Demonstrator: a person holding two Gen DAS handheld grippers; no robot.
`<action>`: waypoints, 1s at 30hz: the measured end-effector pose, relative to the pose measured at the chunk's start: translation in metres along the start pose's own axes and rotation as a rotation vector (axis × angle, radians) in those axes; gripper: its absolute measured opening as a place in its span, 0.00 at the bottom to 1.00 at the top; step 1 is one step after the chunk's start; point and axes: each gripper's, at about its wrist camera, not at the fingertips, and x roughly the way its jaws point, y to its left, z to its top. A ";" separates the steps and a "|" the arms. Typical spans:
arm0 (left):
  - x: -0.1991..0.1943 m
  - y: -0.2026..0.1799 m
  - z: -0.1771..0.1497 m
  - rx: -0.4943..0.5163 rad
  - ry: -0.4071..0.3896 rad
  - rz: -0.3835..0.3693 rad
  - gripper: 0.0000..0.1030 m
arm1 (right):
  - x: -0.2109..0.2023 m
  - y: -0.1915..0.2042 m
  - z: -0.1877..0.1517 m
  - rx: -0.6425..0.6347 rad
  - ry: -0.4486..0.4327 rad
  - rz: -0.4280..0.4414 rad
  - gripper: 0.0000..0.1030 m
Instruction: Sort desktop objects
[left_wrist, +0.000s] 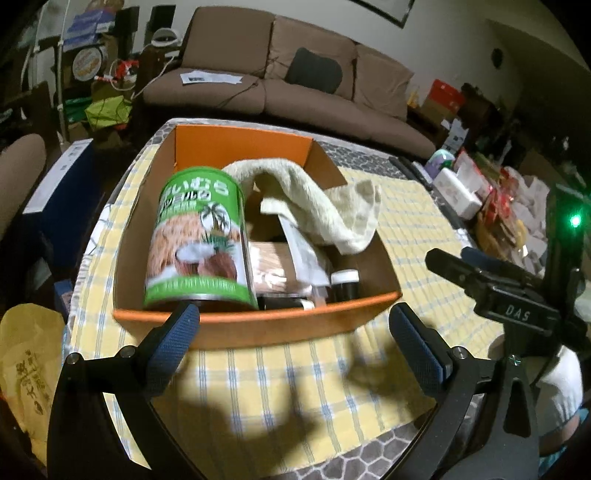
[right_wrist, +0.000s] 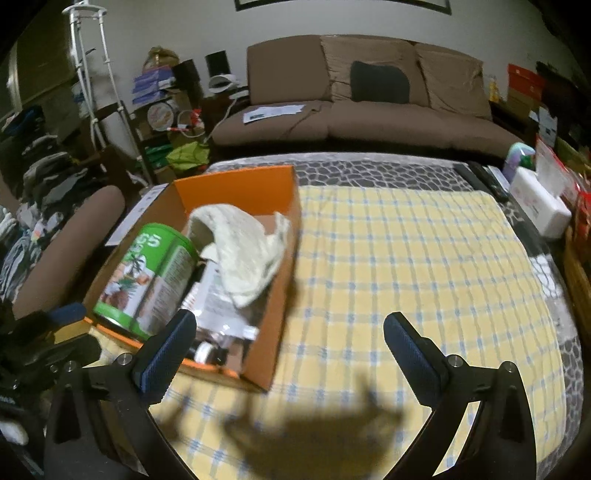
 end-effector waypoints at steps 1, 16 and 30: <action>0.000 -0.003 -0.004 0.007 0.001 0.003 1.00 | -0.001 -0.002 -0.004 0.003 0.001 -0.006 1.00; 0.047 -0.026 -0.053 -0.003 0.048 0.104 1.00 | 0.010 -0.031 -0.062 0.019 0.076 -0.091 1.00; 0.079 -0.023 -0.058 -0.046 0.106 0.108 1.00 | 0.033 -0.044 -0.070 0.087 0.114 -0.081 1.00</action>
